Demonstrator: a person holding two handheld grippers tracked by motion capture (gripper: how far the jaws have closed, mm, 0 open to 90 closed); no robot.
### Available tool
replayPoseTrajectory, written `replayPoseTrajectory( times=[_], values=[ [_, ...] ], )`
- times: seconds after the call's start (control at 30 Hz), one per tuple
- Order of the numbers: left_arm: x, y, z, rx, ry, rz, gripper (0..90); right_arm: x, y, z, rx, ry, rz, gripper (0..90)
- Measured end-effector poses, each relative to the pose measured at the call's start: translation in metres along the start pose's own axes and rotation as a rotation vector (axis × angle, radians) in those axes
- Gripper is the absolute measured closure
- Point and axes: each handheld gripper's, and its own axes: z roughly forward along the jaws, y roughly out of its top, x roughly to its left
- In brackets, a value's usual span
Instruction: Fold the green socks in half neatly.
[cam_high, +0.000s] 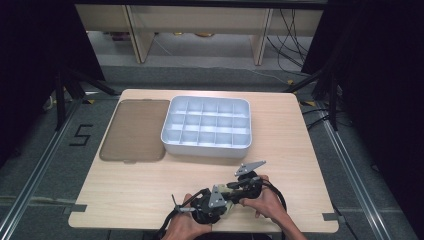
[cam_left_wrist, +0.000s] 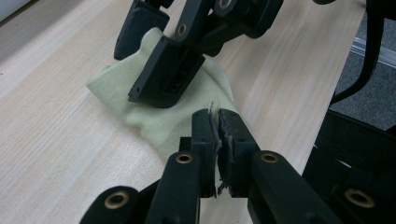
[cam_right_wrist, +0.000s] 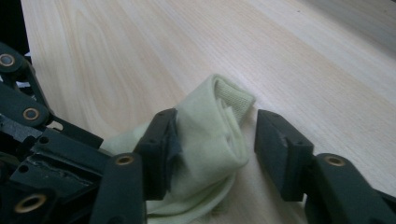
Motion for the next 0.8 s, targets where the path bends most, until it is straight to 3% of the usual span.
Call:
replayPoseTrajectory(
  times=[0.1, 0.23, 0.27, 0.3, 0.37, 0.43, 0.47, 0.5, 0.6, 0.73, 0.8],
  values=[
    [0.001, -0.001, -0.001, -0.013, 0.001, 0.019, 83.5, 0.001, 0.0, 0.001, 0.008, 0.011, -0.004, 55.1],
    [0.001, -0.003, -0.001, -0.022, -0.01, -0.012, 82.3, -0.001, 0.0, 0.002, 0.003, 0.042, 0.014, 62.1],
    [0.002, -0.003, -0.001, -0.022, -0.01, 0.005, 81.7, -0.001, 0.0, 0.002, 0.003, 0.044, 0.017, 63.2],
    [0.001, -0.004, -0.001, -0.022, -0.011, -0.013, 80.8, -0.001, -0.001, 0.002, 0.001, 0.051, 0.021, 64.4],
    [0.001, -0.004, -0.002, -0.019, -0.002, 0.002, 78.7, -0.001, -0.002, 0.003, -0.006, 0.065, 0.03, 68.5],
    [0.001, -0.004, -0.003, -0.023, -0.01, 0.001, 76.5, -0.001, -0.003, 0.002, -0.015, 0.064, 0.028, 70.8],
    [0.001, -0.004, -0.004, -0.037, -0.025, -0.022, 74.7, 0.0, -0.003, 0.002, -0.018, 0.064, 0.029, 71.4],
    [0.003, -0.005, -0.006, -0.036, -0.034, -0.008, 72.2, 0.0, -0.003, 0.002, -0.02, 0.064, 0.031, 72.0],
    [0.006, -0.009, -0.014, -0.069, -0.033, -0.045, 64.3, 0.0, -0.004, 0.002, -0.024, 0.069, 0.037, 72.7],
    [0.016, -0.018, -0.025, -0.099, -0.033, -0.14, 53.6, 0.0, -0.004, 0.002, -0.034, 0.063, 0.025, 73.2],
    [0.021, -0.024, -0.03, -0.098, -0.021, -0.153, 49.9, 0.001, -0.004, 0.001, -0.032, 0.064, 0.026, 73.3]
  ],
)
